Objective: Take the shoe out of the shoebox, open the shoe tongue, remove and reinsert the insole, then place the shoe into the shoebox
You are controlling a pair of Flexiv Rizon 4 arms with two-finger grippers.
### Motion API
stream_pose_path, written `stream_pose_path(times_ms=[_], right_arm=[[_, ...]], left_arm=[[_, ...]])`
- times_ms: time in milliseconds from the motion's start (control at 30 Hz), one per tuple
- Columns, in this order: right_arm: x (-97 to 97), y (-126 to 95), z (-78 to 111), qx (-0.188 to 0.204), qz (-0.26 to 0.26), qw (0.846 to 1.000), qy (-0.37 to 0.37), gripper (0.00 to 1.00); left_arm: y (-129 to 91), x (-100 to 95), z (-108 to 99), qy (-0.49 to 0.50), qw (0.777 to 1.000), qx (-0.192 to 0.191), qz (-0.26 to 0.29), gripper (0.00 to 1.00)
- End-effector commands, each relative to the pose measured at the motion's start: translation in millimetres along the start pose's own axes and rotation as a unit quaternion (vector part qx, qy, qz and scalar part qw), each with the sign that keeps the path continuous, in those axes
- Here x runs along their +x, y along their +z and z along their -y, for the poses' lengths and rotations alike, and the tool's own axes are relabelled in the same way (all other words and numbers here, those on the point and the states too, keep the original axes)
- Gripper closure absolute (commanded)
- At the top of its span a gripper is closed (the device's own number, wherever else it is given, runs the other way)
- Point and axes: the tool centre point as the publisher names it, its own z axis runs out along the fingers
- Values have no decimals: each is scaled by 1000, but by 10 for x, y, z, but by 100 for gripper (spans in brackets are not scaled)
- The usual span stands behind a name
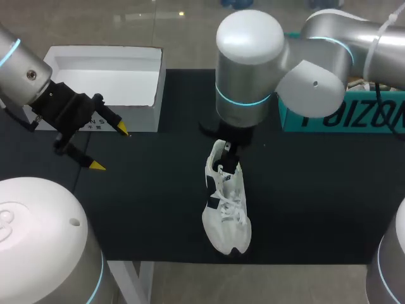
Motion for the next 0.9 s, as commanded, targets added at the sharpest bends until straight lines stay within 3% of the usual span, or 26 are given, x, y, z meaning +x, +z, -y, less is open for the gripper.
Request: stream_pose_path(times_ms=[33,300,633,900], right_arm=[[-190,85,88,-159,-79,983,-51,0],[-422,184,33,-141,-140,975,-101,0],[-588,300,-191,-110,-141,979,-96,0],[-633,260,-349,-26,-120,989,-88,0]], left_arm=[[4,-5,2,0,1000,-2,-1,0],[4,-5,2,0,1000,-2,-1,0],[4,-5,2,0,1000,-2,-1,0],[4,-5,2,0,1000,-2,-1,0]])
